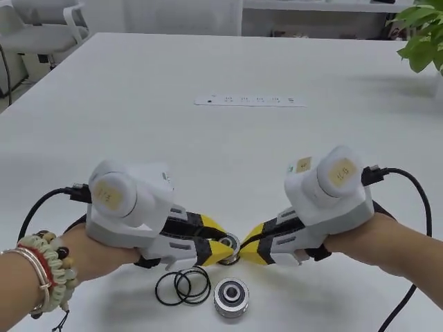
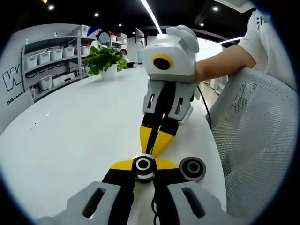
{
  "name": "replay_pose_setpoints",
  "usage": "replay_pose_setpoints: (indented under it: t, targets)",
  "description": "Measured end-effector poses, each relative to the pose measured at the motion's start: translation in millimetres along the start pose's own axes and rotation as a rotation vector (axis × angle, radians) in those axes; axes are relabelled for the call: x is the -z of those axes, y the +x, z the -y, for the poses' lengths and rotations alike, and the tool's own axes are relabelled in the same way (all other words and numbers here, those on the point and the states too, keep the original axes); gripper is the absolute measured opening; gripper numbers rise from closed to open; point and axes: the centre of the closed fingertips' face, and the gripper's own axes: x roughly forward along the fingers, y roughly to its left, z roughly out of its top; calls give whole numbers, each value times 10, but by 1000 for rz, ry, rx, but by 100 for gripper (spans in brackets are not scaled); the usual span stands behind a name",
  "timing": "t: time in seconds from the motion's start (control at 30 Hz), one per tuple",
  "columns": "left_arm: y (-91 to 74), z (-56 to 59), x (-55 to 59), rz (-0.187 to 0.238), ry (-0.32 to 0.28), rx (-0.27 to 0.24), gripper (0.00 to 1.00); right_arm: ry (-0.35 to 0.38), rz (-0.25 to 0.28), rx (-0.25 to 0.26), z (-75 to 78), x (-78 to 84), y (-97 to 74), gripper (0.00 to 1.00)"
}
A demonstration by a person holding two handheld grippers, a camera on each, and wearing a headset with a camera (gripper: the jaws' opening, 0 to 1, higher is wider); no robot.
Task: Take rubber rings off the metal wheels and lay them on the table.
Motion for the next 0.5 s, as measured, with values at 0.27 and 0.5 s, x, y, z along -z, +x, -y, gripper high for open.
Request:
replay_pose_setpoints:
  t: [0.27, 0.5]
  targets:
    - [8, -5, -7, 0, 20, 1, 8, 65, -4, 15, 58, 0, -12, 0]
    - [11, -5, 5, -8, 21, -5, 8, 223, 36, 13, 103, -50, -78, 0]
